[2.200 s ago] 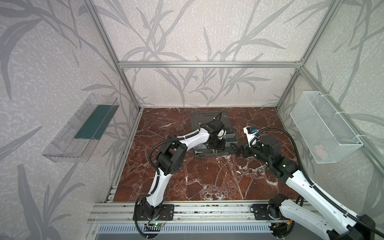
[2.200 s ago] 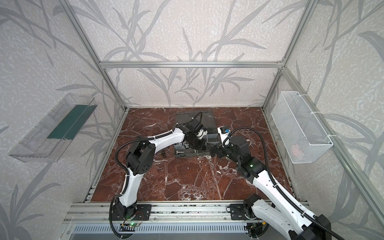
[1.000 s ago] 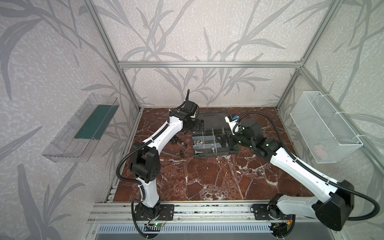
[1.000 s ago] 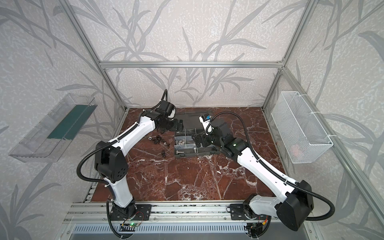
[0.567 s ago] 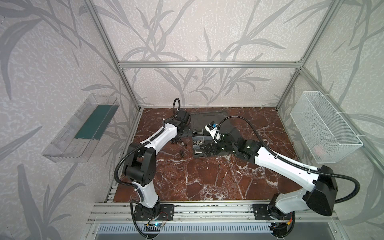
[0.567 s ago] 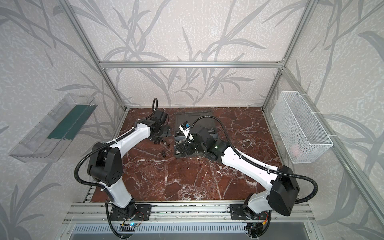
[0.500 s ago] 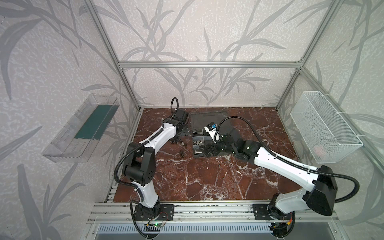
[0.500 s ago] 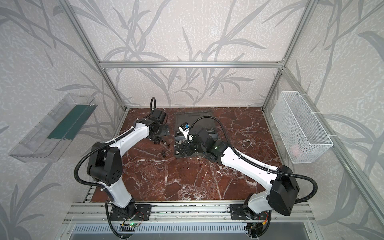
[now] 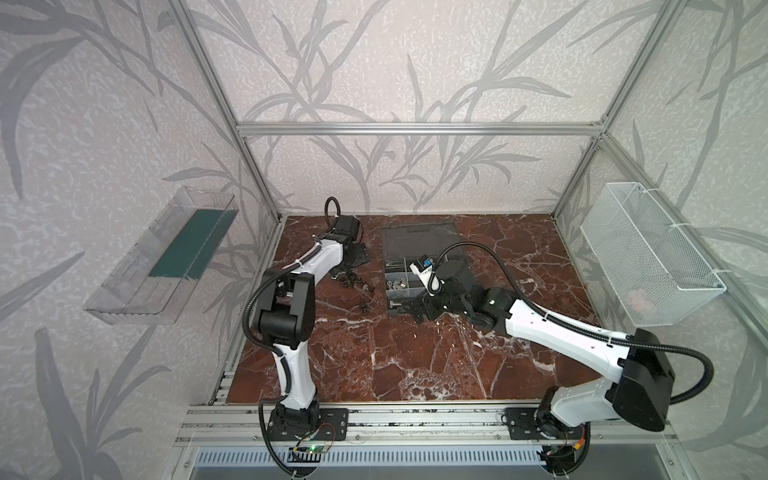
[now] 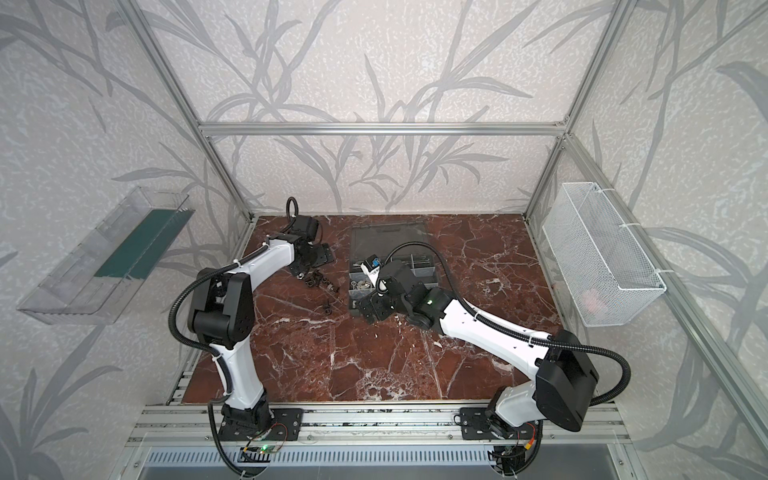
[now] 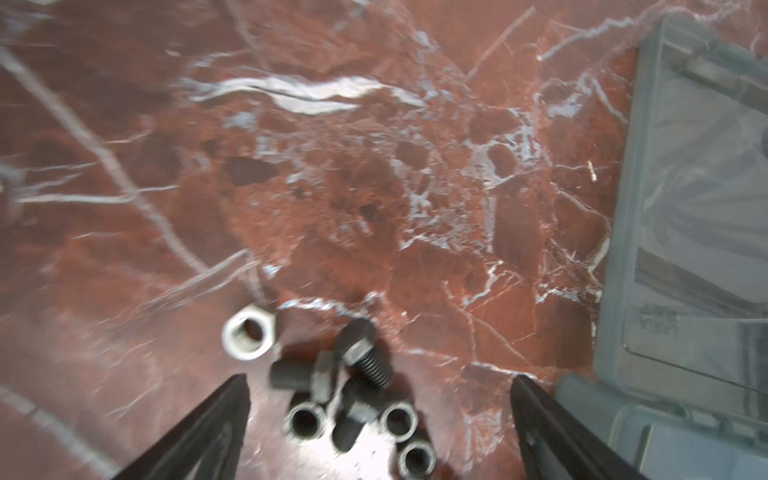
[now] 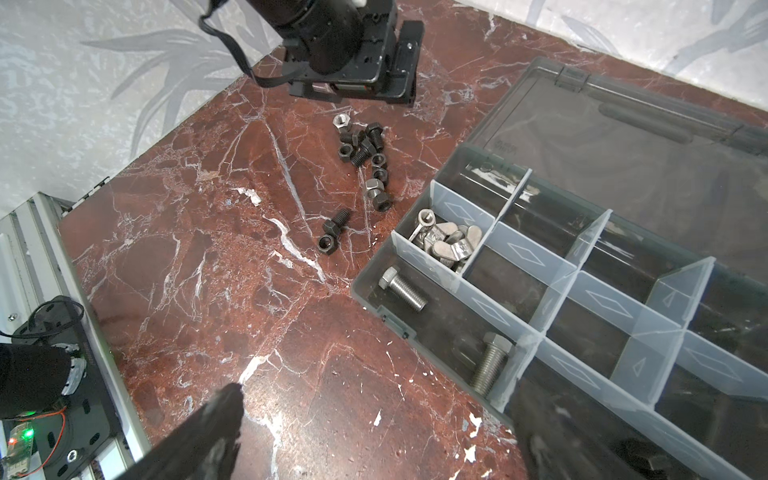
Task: Sort the screws and nuts into containers
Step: 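Move the open left gripper back over the pile while the right gripper draws back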
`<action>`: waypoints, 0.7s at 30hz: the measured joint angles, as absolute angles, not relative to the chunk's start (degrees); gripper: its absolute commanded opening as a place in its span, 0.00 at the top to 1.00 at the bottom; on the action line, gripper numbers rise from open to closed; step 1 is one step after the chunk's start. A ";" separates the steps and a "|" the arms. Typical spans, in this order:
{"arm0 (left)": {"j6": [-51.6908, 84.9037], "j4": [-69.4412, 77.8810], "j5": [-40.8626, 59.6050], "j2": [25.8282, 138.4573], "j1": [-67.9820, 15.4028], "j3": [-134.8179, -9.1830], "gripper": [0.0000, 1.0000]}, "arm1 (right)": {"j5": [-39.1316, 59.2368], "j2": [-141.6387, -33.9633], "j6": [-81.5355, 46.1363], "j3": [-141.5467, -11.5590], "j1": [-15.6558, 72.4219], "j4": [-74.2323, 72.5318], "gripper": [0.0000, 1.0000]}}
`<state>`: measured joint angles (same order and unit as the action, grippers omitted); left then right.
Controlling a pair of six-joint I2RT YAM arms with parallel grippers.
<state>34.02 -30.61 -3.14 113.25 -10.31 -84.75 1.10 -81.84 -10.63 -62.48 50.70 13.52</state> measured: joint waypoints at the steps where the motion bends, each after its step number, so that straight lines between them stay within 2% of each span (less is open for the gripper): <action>1: 34.30 -30.39 -2.22 114.13 -10.28 -85.21 0.11 | 1.10 -81.84 -10.48 -62.48 50.70 13.52 0.01; 3: 34.79 -30.09 -0.86 115.13 -10.26 -85.32 0.17 | 1.08 -81.84 -10.35 -62.46 50.70 13.54 0.01; 12: 35.79 -28.18 2.81 115.92 -9.56 -85.23 0.30 | 1.50 -80.58 -10.92 -58.87 50.70 13.10 0.01; 21: 35.55 -27.57 3.55 117.12 -9.34 -85.78 0.30 | 0.89 -77.73 -10.96 -57.84 50.70 13.04 0.01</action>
<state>35.55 -27.57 3.55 117.12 -9.34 -85.78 0.89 -77.73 -10.96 -57.84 50.70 13.04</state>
